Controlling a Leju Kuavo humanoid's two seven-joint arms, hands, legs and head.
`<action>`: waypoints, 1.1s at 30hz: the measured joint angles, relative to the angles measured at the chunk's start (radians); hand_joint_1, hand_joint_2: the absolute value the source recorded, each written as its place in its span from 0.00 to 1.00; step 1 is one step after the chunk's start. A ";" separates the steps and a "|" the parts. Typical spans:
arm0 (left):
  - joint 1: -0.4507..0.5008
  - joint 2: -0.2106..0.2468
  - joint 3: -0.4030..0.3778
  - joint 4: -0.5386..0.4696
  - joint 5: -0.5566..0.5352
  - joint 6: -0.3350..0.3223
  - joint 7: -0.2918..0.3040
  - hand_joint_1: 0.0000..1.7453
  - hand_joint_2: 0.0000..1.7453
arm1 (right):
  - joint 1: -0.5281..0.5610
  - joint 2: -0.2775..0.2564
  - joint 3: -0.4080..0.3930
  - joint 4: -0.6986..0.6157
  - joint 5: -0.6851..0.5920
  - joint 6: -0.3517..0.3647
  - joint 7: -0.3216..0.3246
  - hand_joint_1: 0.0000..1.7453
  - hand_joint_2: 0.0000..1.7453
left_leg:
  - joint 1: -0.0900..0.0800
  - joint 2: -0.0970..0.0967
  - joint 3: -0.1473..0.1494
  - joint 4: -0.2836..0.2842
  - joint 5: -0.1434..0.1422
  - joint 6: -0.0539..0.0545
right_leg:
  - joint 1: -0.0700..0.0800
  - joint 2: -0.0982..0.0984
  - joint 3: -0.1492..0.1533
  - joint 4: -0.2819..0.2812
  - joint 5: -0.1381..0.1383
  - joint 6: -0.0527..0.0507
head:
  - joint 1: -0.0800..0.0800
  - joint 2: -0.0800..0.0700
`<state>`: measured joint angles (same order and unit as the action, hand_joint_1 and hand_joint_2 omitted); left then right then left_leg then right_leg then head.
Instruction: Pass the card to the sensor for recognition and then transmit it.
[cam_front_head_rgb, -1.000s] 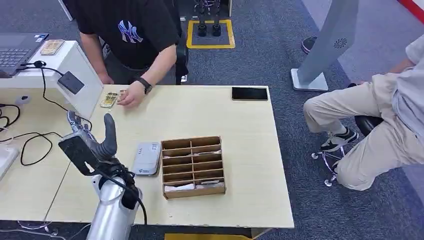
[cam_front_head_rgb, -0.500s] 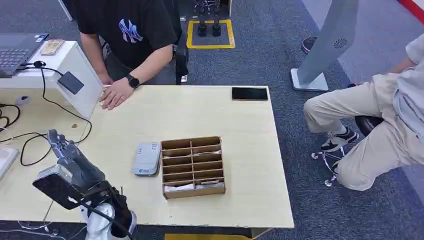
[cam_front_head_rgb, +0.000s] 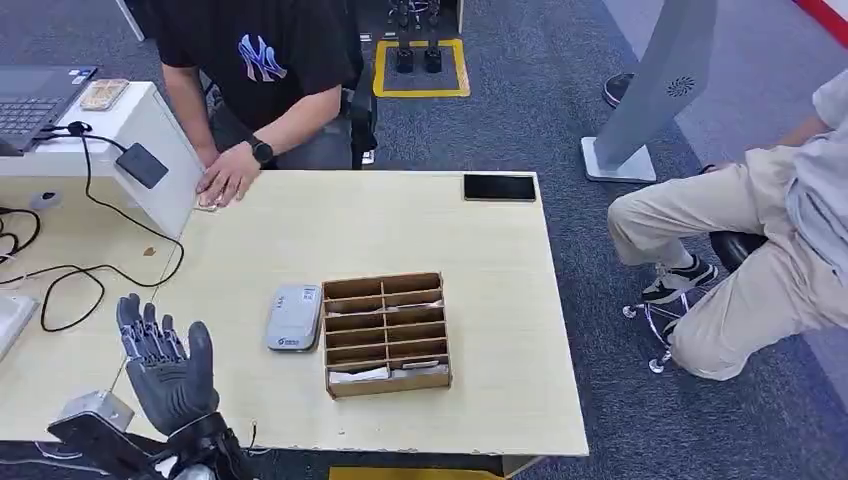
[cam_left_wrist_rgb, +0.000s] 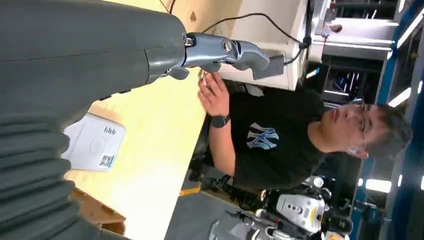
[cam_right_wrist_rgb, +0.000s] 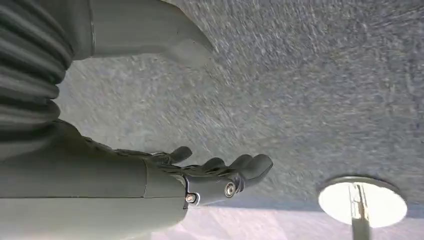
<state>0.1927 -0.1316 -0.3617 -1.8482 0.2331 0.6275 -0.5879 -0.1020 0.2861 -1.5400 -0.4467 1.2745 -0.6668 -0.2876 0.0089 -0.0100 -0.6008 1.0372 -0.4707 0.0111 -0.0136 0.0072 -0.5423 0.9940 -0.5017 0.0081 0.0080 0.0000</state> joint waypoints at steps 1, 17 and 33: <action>0.002 0.003 -0.005 0.000 -0.002 0.000 0.000 0.00 1.00 | 0.000 0.000 0.000 0.003 0.000 0.000 0.000 0.00 1.00 | 0.000 0.000 0.000 0.000 0.000 0.000 | 0.000 0.000 0.000 0.000 0.000 0.000 | 0.000 0.000; 0.039 0.045 -0.034 -0.002 0.125 -0.044 0.026 0.00 1.00 | -0.003 0.003 -0.002 0.019 -0.488 0.120 0.076 0.00 1.00 | 0.000 0.000 0.000 0.000 0.000 0.000 | 0.000 0.000 -0.001 0.000 -0.001 -0.001 | 0.000 0.000; 0.034 0.053 -0.035 0.028 0.138 -0.054 0.055 0.00 1.00 | -0.005 0.024 0.001 -0.060 -0.731 0.044 0.090 0.00 1.00 | 0.000 0.000 0.000 0.000 0.000 0.000 | 0.000 0.000 0.000 0.000 -0.001 -0.001 | 0.000 0.000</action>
<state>0.2269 -0.0790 -0.3964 -1.8200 0.3712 0.5737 -0.5329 -0.1070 0.3101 -1.5392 -0.5062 0.5432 -0.6230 -0.1976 0.0089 -0.0101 -0.6003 1.0372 -0.4710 0.0107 -0.0136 0.0069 -0.5419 0.9939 -0.5023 0.0074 0.0084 -0.0004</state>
